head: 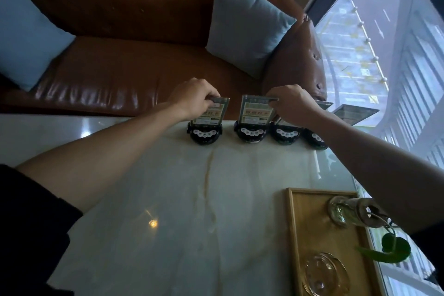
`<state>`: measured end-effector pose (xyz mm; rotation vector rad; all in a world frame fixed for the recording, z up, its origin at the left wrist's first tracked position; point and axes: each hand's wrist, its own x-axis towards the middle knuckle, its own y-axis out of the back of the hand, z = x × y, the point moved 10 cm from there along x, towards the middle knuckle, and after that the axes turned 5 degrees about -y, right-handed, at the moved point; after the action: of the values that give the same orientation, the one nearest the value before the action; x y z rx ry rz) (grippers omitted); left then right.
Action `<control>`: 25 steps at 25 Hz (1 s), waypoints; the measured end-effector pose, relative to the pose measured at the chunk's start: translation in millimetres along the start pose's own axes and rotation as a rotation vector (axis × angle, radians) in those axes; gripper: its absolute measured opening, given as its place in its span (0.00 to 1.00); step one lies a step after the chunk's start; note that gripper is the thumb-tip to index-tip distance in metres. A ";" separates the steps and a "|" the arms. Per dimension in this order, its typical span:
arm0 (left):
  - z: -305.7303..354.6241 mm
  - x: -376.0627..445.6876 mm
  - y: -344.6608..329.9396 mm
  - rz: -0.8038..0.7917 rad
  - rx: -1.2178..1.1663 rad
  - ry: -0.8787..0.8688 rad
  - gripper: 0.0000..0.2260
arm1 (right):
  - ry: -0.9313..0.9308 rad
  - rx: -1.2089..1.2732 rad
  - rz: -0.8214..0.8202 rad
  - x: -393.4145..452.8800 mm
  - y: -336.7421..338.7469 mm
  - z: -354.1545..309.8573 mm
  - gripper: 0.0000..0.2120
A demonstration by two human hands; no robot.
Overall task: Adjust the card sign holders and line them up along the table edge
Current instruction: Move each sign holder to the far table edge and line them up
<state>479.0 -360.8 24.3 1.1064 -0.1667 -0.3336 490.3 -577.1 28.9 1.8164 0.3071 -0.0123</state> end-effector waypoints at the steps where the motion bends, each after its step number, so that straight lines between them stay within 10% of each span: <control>1: 1.7 3.0 -0.8 0.000 -0.011 0.008 0.09 | -0.003 0.005 0.002 0.8 -0.3 2.5 0.12; 25: 18.7 24.5 -13.4 0.029 -0.057 -0.055 0.09 | -0.006 0.056 -0.005 4.9 -2.7 17.1 0.12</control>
<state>494.0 -390.5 19.7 1.0379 -0.2204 -0.3406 497.0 -591.7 20.9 1.8711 0.3099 -0.0297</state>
